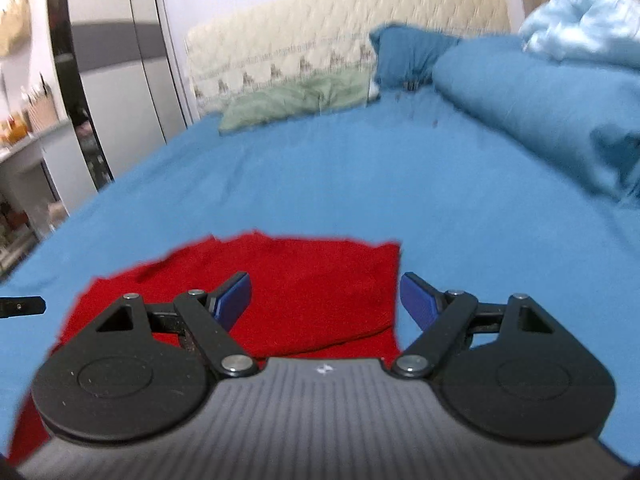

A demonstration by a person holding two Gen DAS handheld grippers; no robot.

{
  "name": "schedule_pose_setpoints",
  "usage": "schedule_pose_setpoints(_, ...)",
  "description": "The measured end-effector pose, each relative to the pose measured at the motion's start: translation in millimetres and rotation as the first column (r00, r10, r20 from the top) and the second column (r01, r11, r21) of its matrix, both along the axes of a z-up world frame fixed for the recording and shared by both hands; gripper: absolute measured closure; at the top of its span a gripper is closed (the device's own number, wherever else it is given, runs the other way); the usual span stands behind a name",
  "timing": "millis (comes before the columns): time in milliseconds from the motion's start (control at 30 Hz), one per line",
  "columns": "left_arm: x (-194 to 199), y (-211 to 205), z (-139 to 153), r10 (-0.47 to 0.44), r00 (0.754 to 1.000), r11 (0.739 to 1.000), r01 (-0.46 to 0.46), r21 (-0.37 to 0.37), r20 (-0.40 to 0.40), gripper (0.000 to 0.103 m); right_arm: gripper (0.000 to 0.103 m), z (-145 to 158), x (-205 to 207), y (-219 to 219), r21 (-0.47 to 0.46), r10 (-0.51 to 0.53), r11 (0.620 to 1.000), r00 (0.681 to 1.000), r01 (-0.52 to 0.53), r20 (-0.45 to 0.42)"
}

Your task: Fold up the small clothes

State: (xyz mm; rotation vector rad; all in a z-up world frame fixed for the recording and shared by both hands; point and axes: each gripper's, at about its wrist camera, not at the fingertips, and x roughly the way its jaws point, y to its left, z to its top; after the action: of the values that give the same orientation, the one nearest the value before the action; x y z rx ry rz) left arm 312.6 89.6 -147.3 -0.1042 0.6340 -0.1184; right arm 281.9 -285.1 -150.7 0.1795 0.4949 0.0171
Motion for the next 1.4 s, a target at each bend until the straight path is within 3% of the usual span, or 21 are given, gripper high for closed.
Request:
schedule_pose_setpoints(100, -45, 10, 40, 0.004, 0.999, 1.0, -0.003, -0.007, 0.051, 0.028, 0.005, 47, -48, -13, 0.0, 0.005, 1.0, 0.999, -0.005, 0.044)
schedule_pose_setpoints(167, -80, 18, 66, 0.014, 0.997, 1.0, -0.013, -0.016, 0.078, 0.013, 0.003, 76, -82, -21, -0.003, 0.008, 1.0, 0.998, -0.008, 0.067)
schedule_pose_setpoints(267, -135, 30, 101, 0.034, 0.993, 0.999, -0.032, -0.024, 0.111, 0.011, 0.002, 114, -134, -30, -0.015, 0.014, 1.0, 0.996, -0.012, 0.085)
schedule_pose_setpoints(367, -180, 39, 122, 0.052, 0.995, 0.997, -0.047, -0.057, 0.088, 0.01, 0.0, 143, -184, -37, -0.022, 0.026, 0.999, 0.997, -0.025, 0.076)
schedule_pose_setpoints(500, -224, 45, 121, 0.062, 0.998, 0.995, -0.061, -0.08, 0.017, 0.01, 0.0, 155, -242, -37, -0.059, 0.046, 0.997, 0.998, -0.044, 0.037)
schedule_pose_setpoints(633, -250, 46, 98, 0.074, 0.994, 0.992, -0.082, -0.097, -0.08, 0.01, 0.0, 133, -279, -31, -0.061, 0.055, 0.996, 0.998, -0.058, -0.041)
schedule_pose_setpoints(800, -268, 47, 55, 0.099, 0.975, 0.99, -0.117, -0.082, -0.196, 0.015, 0.0, 77, -297, -17, -0.039, 0.058, 0.997, 0.988, -0.065, -0.145)
schedule_pose_setpoints(1000, -270, 53, -9, 0.12, 0.927, 0.986, -0.154, -0.07, -0.354, 0.034, 0.001, 4, -301, 1, -0.073, 0.047, 0.995, 0.968, -0.067, -0.245)
schedule_pose_setpoints(1200, -263, 45, -44, 0.095, 0.91, 0.994, -0.112, -0.018, -0.404, 0.043, 0.003, -42, -295, 6, -0.112, -0.019, 0.994, 0.955, -0.015, -0.296)
schedule_pose_setpoints(1400, -250, 32, -63, 0.046, 0.9, 0.999, -0.037, 0.028, -0.433, 0.053, 0.016, -66, -287, 10, -0.133, -0.035, 0.991, 0.935, -0.013, -0.354)
